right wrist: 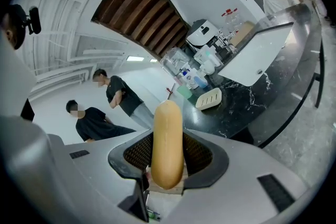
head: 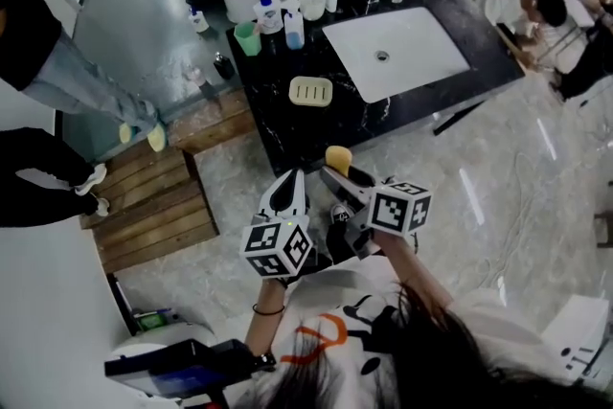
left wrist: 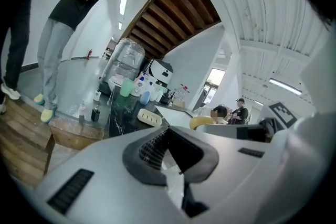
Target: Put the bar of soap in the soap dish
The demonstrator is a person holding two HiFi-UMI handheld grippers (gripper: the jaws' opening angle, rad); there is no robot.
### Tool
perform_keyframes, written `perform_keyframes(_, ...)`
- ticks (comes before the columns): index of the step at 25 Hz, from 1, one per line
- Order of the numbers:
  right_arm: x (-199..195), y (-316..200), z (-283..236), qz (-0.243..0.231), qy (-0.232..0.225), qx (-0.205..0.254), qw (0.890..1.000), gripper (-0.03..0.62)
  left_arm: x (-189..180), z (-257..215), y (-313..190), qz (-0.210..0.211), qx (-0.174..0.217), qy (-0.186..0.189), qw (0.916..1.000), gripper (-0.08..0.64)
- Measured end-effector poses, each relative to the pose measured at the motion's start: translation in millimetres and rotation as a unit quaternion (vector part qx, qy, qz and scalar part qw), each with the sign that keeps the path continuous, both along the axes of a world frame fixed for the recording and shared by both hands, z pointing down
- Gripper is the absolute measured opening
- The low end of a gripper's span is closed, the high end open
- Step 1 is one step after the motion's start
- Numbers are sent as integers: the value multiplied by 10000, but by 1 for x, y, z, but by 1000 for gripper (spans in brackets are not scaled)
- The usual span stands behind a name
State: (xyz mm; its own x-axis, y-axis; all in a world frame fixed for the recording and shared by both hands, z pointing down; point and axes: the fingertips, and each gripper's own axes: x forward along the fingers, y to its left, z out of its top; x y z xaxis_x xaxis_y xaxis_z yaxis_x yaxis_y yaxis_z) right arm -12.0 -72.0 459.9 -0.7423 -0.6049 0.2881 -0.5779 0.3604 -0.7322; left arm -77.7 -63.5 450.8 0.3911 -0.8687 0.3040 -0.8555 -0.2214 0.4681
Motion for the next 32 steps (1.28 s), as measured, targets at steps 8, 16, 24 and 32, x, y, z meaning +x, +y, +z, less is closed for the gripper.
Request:
perform_keyframes(8,9,-39,2,-234,19,-32,9997,163,8,0,-41,-231,-17,9,9997,2)
perform_keyframes(16,19,-69,9,-411,65,-143,9990,164,21,7,-68,-337,-118,-35,9994,2)
perform_keyframes(24,17,-89,11,-618,15,-197,9979,164,24,10,-84,-524,-181,-49,9985,2)
perform_keyframes(32,19,-106,15,-862,50,-200,9961,164,29,10,-99,-715,-155,-62,9973,2)
